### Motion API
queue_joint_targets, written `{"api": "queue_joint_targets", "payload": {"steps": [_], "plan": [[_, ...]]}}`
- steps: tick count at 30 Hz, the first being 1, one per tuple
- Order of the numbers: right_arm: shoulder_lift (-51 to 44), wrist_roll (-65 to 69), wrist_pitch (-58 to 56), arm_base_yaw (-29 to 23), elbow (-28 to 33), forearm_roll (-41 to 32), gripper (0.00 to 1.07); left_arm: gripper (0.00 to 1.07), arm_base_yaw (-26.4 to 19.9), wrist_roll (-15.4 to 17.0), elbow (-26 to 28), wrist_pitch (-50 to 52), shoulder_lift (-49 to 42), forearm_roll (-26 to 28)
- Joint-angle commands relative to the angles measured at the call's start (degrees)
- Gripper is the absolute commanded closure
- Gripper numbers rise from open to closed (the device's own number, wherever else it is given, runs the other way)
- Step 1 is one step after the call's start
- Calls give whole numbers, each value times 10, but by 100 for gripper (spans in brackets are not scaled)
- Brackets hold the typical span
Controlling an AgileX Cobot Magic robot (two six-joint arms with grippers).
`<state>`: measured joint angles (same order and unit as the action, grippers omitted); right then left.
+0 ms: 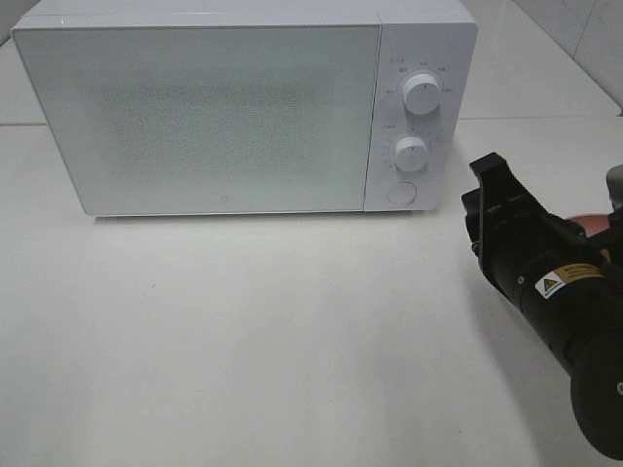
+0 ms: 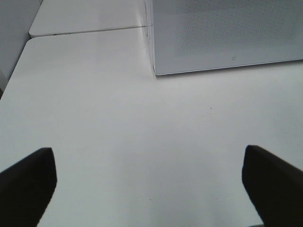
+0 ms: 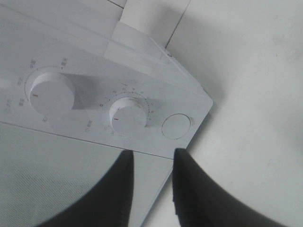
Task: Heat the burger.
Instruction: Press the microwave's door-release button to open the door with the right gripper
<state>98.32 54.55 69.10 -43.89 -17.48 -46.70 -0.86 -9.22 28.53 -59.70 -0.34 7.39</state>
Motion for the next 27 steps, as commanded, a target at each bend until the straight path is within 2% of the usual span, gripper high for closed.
{"api": "queue_joint_targets", "payload": {"steps": [1, 2, 3, 4, 16, 27], "plan": [[-1, 98, 6, -1, -2, 11, 92, 4, 3, 5, -2, 2, -14, 3], [-1, 121, 3, -1, -2, 13, 100, 4, 3, 5, -2, 2, -14, 3], [-1, 121, 3, -1, -2, 13, 100, 4, 3, 5, -2, 2, -14, 3], [-1, 136, -8, -1, -2, 13, 107, 4, 3, 5, -2, 2, -14, 3], [0, 153, -37, 3, -5, 10, 107, 4, 3, 5, -2, 2, -14, 3], [70, 176, -52, 3, -64, 26, 107, 4, 3, 5, -2, 2, -14, 3]]}}
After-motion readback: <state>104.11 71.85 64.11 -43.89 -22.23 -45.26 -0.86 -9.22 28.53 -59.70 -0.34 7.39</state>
